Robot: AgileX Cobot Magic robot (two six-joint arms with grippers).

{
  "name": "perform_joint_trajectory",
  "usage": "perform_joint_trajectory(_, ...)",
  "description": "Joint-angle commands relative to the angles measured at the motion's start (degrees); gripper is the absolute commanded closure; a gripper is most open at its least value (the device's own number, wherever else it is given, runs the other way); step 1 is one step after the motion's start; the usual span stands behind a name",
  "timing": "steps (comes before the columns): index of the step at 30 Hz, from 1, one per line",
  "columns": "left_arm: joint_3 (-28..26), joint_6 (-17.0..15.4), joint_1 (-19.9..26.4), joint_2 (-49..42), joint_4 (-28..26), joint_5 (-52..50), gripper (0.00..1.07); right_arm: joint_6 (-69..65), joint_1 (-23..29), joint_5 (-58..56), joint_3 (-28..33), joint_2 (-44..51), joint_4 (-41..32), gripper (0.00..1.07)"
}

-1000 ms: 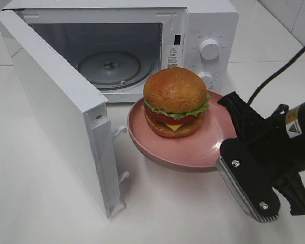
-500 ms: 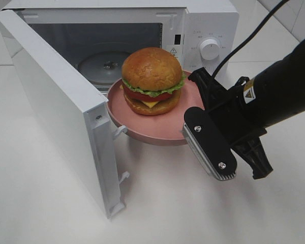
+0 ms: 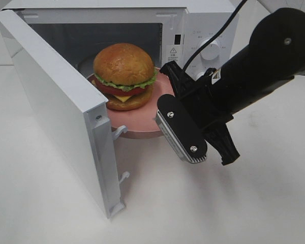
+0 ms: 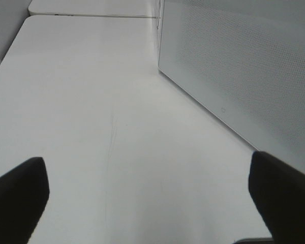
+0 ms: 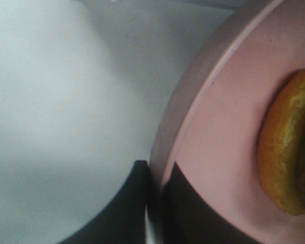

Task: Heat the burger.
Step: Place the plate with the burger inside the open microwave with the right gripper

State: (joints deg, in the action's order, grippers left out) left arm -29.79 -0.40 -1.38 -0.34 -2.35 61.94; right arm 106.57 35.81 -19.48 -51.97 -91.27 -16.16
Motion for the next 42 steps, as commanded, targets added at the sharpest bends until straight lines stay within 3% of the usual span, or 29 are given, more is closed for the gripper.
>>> perform_joint_trajectory(1, 0.17, -0.17, -0.11, -0.86, -0.46, -0.74, 0.06, 2.52, -0.86, 2.01, -2.23, -0.46, -2.58, 1.07)
perform_joint_trajectory(7, 0.17, -0.17, -0.11, -0.86, -0.46, -0.74, 0.06, 6.07, -2.92, 0.34, -5.33, -3.50, -4.87, 1.07)
perform_joint_trajectory(27, 0.17, -0.17, -0.11, -0.86, -0.46, -0.74, 0.06, 4.98, -2.92, -2.98, -15.81, -12.20, -4.41, 1.07)
perform_joint_trajectory(42, 0.17, -0.17, -0.11, -0.86, -0.46, -0.74, 0.06, -4.07, -2.92, -2.98, -26.30, -18.96, 2.18, 1.07)
